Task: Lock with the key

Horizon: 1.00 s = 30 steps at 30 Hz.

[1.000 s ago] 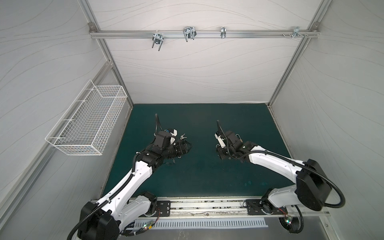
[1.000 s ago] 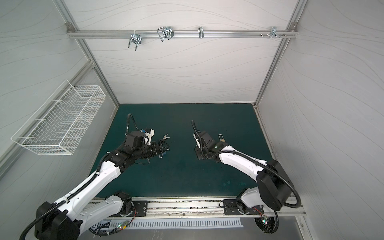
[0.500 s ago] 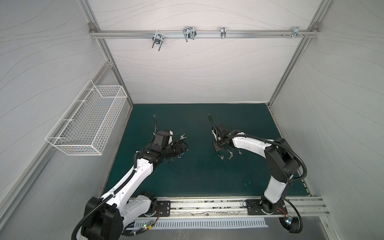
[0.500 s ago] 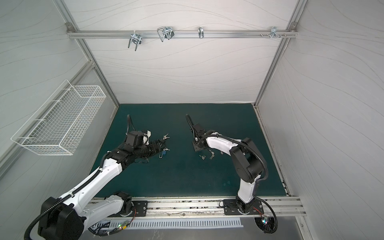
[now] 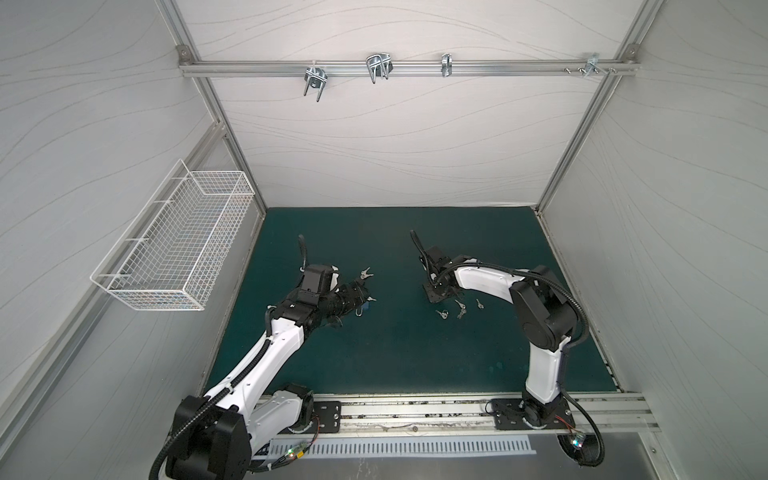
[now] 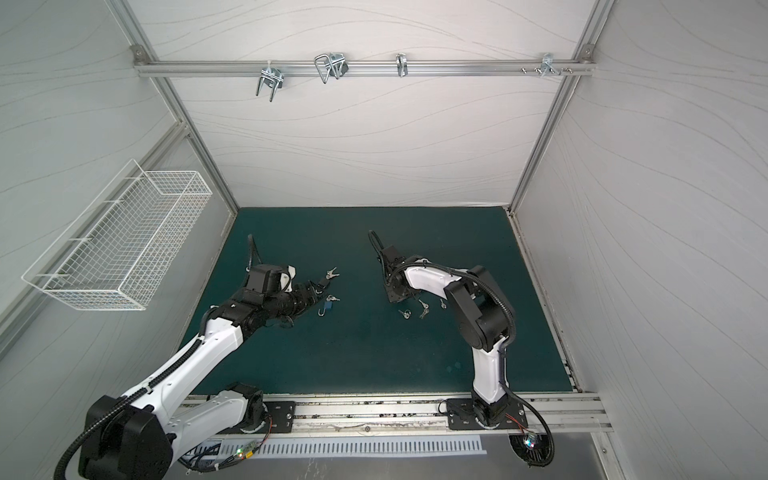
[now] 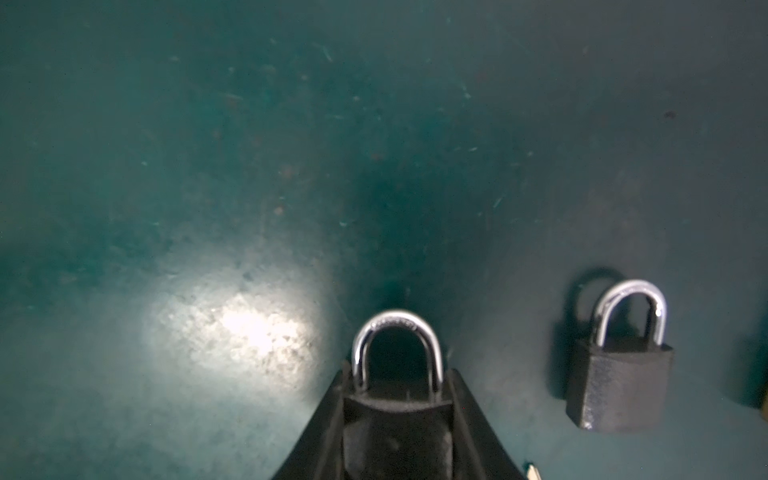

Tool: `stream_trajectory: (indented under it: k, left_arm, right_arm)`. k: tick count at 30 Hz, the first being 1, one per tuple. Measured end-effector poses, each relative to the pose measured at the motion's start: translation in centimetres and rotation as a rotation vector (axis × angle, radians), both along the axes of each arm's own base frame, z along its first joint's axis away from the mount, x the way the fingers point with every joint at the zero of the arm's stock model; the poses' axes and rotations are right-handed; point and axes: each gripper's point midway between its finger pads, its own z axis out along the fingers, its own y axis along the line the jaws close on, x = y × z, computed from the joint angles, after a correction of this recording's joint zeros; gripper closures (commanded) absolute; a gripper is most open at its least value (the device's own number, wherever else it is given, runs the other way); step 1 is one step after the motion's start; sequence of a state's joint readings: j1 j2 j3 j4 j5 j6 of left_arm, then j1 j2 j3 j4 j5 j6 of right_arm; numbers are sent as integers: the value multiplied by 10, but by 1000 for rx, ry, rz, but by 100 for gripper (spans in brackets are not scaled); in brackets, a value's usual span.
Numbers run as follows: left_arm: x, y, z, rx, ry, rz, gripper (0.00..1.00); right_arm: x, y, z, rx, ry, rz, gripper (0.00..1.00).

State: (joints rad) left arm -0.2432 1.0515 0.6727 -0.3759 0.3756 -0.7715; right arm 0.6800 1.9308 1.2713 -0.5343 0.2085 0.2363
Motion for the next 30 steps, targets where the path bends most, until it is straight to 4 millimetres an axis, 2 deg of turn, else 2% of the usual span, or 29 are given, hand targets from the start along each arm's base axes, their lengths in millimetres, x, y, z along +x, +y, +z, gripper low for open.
stream_trajectory:
  k: [8, 17, 20, 22, 24, 30]
  left_arm:
    - [0, 3, -2, -23, 19, 18, 17]
    - [-1, 14, -9, -55, 53, 63, 19]
    - [1, 19, -11, -57, 61, 80, 21]
    - [1, 19, -13, -54, 69, 82, 22]
    - [1, 20, -17, -47, 79, 77, 22]
    - [4, 30, -33, 52, 113, 74, 25]
  right_arm:
    - [-1, -1, 0, -2, 8, -4, 58]
    - [-2, -4, 0, -7, 17, -7, 44]
    - [-4, -6, 6, -6, 14, -5, 36]
    - [-6, -5, 16, 12, -2, 9, 29]
    - [-11, 0, 31, 41, -24, 48, 27]
    - [-36, 42, 81, 165, -146, 248, 20]
